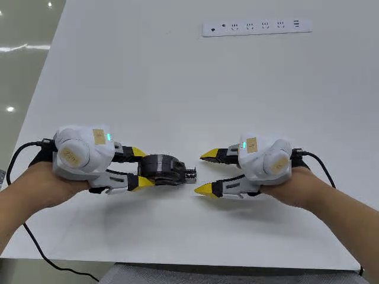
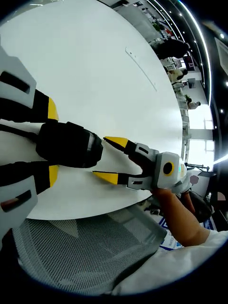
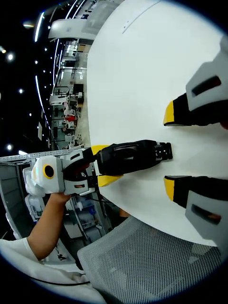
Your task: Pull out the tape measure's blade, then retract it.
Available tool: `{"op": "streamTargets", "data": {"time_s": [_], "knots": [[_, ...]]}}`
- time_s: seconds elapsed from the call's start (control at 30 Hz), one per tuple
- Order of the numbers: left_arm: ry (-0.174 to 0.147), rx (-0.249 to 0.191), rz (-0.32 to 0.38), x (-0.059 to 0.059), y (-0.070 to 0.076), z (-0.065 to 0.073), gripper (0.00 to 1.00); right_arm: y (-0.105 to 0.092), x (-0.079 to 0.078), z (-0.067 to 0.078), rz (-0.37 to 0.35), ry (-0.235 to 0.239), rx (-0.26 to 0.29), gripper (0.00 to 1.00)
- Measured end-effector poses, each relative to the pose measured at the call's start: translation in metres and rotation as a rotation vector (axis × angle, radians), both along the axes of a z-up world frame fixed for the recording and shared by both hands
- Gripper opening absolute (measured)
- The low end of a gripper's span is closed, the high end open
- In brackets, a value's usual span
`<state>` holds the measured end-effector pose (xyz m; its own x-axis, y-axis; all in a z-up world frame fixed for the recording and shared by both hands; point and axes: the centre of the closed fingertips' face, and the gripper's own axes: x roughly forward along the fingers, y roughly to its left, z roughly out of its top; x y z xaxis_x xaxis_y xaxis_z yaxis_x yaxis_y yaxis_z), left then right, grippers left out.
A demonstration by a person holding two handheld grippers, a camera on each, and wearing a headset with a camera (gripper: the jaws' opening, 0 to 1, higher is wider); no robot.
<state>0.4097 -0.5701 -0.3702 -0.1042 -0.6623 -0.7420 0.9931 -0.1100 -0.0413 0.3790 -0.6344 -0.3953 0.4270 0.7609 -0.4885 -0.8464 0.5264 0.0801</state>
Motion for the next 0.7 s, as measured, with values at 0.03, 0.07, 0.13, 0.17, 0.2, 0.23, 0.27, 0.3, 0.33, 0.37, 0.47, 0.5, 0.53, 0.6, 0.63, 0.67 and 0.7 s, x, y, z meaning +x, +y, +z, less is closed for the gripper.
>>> {"op": "streamTargets", "data": {"time_s": [0.03,0.07,0.13,0.17,0.2,0.23,0.27,0.3,0.33,0.37,0.47,0.5,0.53,0.6,0.63,0.67,0.7], "knots": [[-0.001,0.001,0.000,0.000,0.000,0.000,0.28,0.002,0.000,0.000,0.006,-0.003,0.003,0.40],[-0.001,0.001,0.000,0.000,0.000,0.000,0.28,0.003,0.000,-0.002,0.010,-0.004,0.002,0.39],[0.000,0.002,0.000,0.001,0.000,0.000,0.28,0.003,0.002,-0.004,0.009,-0.003,0.002,0.38],[0.000,0.004,-0.001,0.001,0.000,0.000,0.28,0.004,0.003,-0.004,0.008,-0.003,0.007,0.37],[0.001,0.004,-0.002,0.001,0.000,0.000,0.28,0.004,0.004,-0.004,0.007,-0.006,0.008,0.37],[0.000,0.005,-0.002,0.001,0.000,0.000,0.28,0.004,0.007,-0.004,0.006,-0.021,-0.002,0.35],[0.001,0.006,-0.002,0.001,0.000,0.000,0.28,0.004,0.008,-0.004,0.006,-0.026,-0.004,0.34],[0.001,0.006,-0.003,0.001,0.000,0.000,0.28,0.005,0.009,-0.003,0.004,-0.022,0.008,0.33],[0.002,0.006,-0.002,0.001,0.000,0.000,0.29,0.006,0.009,-0.003,0.004,-0.022,0.012,0.32],[0.002,0.006,-0.001,0.001,0.000,0.000,0.29,0.006,0.010,-0.004,0.006,-0.025,0.008,0.32],[0.002,0.008,-0.002,0.001,0.000,0.000,0.29,0.009,0.009,-0.007,0.020,-0.027,0.006,0.27],[0.002,0.008,-0.003,0.001,0.000,0.000,0.29,0.009,0.009,-0.007,0.023,-0.030,0.006,0.26],[0.002,0.008,-0.002,0.001,0.000,0.000,0.29,0.010,0.009,-0.007,0.024,-0.030,0.009,0.25],[0.003,0.007,-0.001,0.001,0.000,0.000,0.29,0.011,0.010,-0.007,0.027,-0.034,0.008,0.23],[0.003,0.007,-0.001,0.000,0.000,0.000,0.29,0.012,0.010,-0.007,0.026,-0.032,0.010,0.22],[0.004,0.007,-0.001,0.001,0.000,0.000,0.29,0.012,0.010,-0.008,0.025,-0.030,0.012,0.22],[0.004,0.007,0.000,0.001,0.000,0.000,0.29,0.012,0.010,-0.008,0.027,-0.034,0.009,0.21]]}}
